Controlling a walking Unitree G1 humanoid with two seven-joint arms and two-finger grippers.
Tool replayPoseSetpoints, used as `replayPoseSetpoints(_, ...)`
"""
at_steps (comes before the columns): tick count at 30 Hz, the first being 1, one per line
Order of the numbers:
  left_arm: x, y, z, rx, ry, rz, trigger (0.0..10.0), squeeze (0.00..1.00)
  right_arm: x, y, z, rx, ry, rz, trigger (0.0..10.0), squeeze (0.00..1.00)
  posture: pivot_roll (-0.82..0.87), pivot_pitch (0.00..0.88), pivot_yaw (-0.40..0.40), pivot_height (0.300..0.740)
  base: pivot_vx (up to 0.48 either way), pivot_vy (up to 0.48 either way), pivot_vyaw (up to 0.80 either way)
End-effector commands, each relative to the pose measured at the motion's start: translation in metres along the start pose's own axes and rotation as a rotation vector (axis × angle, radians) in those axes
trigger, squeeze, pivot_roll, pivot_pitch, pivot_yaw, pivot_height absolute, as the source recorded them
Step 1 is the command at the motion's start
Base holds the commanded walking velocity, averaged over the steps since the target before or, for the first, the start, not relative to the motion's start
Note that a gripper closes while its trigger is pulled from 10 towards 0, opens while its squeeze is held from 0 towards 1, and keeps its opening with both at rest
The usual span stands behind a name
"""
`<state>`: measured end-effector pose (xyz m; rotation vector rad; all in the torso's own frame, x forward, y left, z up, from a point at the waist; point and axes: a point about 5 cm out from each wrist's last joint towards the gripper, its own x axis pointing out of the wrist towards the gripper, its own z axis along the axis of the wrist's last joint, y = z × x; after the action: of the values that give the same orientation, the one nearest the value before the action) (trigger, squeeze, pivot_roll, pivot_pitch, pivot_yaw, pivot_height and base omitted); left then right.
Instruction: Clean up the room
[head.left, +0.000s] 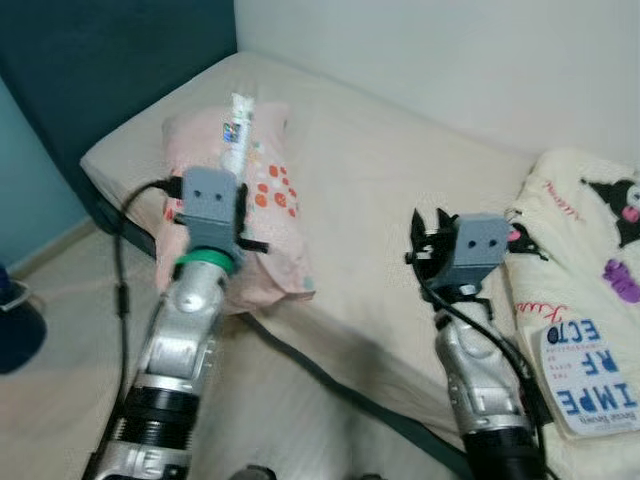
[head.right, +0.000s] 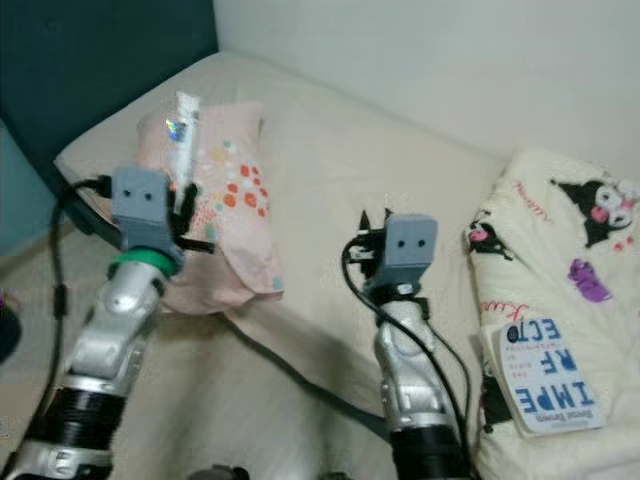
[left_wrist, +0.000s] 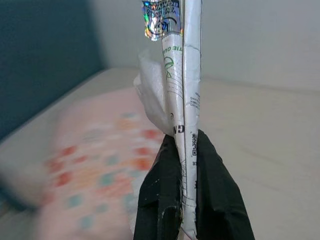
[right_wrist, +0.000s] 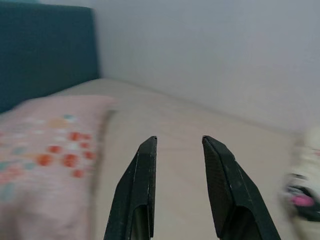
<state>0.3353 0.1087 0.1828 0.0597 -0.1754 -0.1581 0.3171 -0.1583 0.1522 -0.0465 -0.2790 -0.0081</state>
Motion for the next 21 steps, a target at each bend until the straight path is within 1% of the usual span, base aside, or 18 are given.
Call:
replayPoseSetpoints(1,-0.001,0.007,-0.001,0.007,0.012,0.020,10.0,0.00,-0.001,0.003,-0.004,-0.003,0.023,0.005,10.0,0.00,-0.10,0.037,0.044,0.711,0.000,0.000,0.79)
replayPoseSetpoints(8,-0.001,0.008,-0.004,-0.006,0.029,0.023,10.0,0.00,-0.001,0.009,-0.005,0.001,0.029,0.039,10.0,0.00,-0.10,0.037,0.047,0.711,0.000,0.000,0.79)
replayPoseSetpoints(9,-0.001,0.007,-0.005,-0.008,0.034,0.020,10.0,0.00,-0.001,0.013,-0.004,0.013,0.026,0.070,10.0,0.00,-0.10,0.037,0.047,0.711,0.000,0.000,0.79)
replayPoseSetpoints(12,-0.001,0.006,-0.006,-0.009,0.040,0.015,10.0,0.00,-0.002,0.017,-0.003,0.025,0.023,0.101,10.0,0.00,-0.10,0.038,0.048,0.711,0.000,0.000,0.78)
replayPoseSetpoints(13,-0.001,0.004,-0.007,-0.011,0.048,0.007,10.0,0.00,-0.004,0.023,-0.002,0.042,0.018,0.143,10.0,0.00,-0.10,0.038,0.051,0.711,0.000,0.000,0.79)
replayPoseSetpoints(15,-0.001,0.004,-0.007,-0.011,0.048,0.007,10.0,0.00,-0.004,0.023,-0.002,0.042,0.018,0.143,10.0,0.00,-0.10,0.038,0.051,0.711,0.000,0.000,0.79)
replayPoseSetpoints(16,-0.002,0.002,-0.009,-0.013,0.056,-0.001,10.0,0.00,-0.005,0.029,-0.002,0.055,0.014,0.183,10.0,0.00,-0.10,0.038,0.051,0.711,0.000,0.000,0.79)
replayPoseSetpoints(18,-0.002,0.002,-0.009,-0.013,0.056,-0.001,10.0,0.00,-0.005,0.029,-0.002,0.055,0.014,0.183,10.0,0.00,-0.10,0.038,0.051,0.711,0.000,0.000,0.79)
replayPoseSetpoints(19,-0.003,0.000,-0.012,-0.008,0.077,-0.011,10.0,0.00,-0.006,0.034,-0.001,0.066,0.010,0.208,10.0,0.00,-0.10,0.040,0.052,0.711,0.000,0.000,0.79)
replayPoseSetpoints(20,-0.003,0.000,-0.012,-0.008,0.077,-0.011,10.0,0.00,-0.006,0.034,-0.001,0.066,0.010,0.208,10.0,0.00,-0.10,0.040,0.052,0.711,0.000,0.000,0.79)
replayPoseSetpoints(21,-0.006,-0.001,-0.019,0.011,0.113,-0.015,10.0,0.00,-0.004,0.040,0.001,0.080,-0.001,0.226,10.0,0.00,-0.10,0.041,0.053,0.711,0.000,0.000,0.78)
